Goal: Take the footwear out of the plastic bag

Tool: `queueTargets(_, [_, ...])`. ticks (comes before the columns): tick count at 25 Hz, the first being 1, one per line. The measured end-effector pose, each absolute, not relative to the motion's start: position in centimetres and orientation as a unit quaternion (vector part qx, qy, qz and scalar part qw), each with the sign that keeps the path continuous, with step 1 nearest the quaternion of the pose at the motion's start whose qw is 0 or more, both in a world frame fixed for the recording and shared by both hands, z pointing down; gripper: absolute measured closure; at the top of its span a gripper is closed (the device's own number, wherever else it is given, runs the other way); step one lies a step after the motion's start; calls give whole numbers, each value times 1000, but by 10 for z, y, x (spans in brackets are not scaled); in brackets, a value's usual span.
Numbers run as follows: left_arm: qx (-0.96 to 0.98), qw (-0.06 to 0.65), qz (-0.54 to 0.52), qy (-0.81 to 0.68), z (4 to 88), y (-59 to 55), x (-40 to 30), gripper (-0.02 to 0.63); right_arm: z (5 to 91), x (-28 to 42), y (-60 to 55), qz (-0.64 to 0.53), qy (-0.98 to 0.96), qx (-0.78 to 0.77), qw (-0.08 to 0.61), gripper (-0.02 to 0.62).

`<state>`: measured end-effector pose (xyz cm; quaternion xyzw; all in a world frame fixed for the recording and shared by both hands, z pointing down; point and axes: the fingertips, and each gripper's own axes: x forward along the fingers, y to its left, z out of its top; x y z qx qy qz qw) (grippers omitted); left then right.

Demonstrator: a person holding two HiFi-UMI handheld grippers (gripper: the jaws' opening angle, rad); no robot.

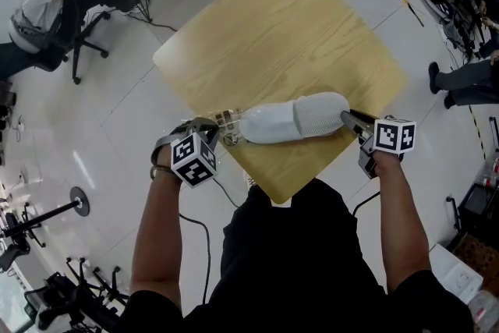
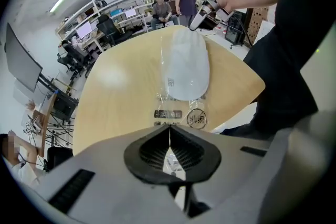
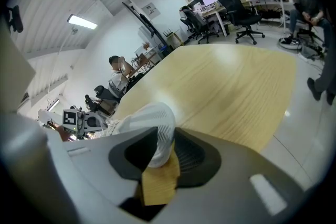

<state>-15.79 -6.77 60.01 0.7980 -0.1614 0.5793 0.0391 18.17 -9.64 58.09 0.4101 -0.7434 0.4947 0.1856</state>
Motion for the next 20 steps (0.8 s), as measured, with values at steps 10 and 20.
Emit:
queueTargets(10, [773,40,595,-215,597,-77,-186,595,580,197,-84,500,-742,406,188,495])
queueTargets(20, [755,34,600,-262,587,-94,-212,595,580,207,-73,509,-737,405,181,499])
